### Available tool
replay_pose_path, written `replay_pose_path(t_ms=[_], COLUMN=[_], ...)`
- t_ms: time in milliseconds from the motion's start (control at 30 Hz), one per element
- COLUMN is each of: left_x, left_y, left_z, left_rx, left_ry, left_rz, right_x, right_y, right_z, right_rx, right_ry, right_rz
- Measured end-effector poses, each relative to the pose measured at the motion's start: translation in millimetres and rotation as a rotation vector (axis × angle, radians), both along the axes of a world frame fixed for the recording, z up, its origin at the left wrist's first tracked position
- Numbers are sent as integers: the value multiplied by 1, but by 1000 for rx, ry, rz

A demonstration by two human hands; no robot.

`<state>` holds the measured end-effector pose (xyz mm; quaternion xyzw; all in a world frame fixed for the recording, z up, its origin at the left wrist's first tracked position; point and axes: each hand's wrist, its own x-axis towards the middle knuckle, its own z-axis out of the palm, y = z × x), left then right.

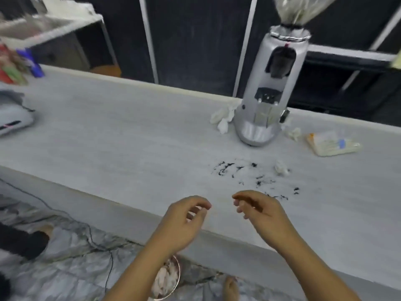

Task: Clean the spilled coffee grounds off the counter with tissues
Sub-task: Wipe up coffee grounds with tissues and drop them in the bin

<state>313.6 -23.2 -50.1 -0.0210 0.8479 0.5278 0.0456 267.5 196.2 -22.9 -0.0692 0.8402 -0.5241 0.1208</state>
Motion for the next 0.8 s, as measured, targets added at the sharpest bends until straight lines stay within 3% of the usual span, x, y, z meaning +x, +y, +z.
replay_pose_path(t_ms=[100,167,267,367,533,800], left_x=[-62,-99,-140,-173,-225,-323], left_y=[30,52,73,82,77,53], left_z=[15,17,10,-3,-21,-48], left_rx=[-29,-28,-46,-75,-169,-533], left_ry=[47,63,49,29,-15,103], left_rz=[-28,-19,7,26,78,125], right_x=[-62,-105,-159,-191,-209,-240], right_y=[55,90,127,139,144,139], right_z=[6,-2,-24,-46,-61,-77], right_rx=[19,163,471,606,540,437], right_ry=[90,168,103,-12,38,266], right_rz=[-167,-223,-93,59,33,-192])
